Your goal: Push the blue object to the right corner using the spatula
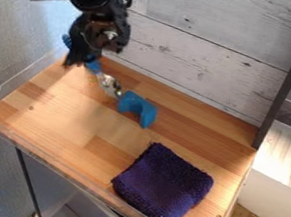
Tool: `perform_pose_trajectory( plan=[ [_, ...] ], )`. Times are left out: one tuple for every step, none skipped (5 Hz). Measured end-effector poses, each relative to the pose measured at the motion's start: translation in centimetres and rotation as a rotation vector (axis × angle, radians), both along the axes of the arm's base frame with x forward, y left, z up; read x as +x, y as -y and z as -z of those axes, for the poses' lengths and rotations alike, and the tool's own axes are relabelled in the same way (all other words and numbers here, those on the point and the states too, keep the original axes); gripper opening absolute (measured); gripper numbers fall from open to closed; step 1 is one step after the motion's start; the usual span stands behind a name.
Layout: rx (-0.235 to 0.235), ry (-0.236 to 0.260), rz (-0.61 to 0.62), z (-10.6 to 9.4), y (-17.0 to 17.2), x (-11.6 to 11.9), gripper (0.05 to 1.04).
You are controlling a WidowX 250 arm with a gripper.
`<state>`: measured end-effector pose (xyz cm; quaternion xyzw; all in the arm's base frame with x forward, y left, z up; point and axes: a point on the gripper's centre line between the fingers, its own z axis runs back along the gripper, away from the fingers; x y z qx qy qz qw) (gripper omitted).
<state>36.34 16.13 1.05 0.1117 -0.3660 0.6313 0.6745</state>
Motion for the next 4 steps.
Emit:
perform_pose_trajectory(
  plan=[
    [0.003, 0.006, 0.013, -0.1, 0.8, 0.4, 0.409],
    [0.004, -0.004, 0.03, 0.3, 1.9, 0.2, 0.409],
    [-0.003, -0.013, 0.052, 0.7, 3.6, 0.2, 0.409],
    [-0.021, -0.033, 0.058, 1.4, 5.0, -0.5, 0.409]
  ],
)
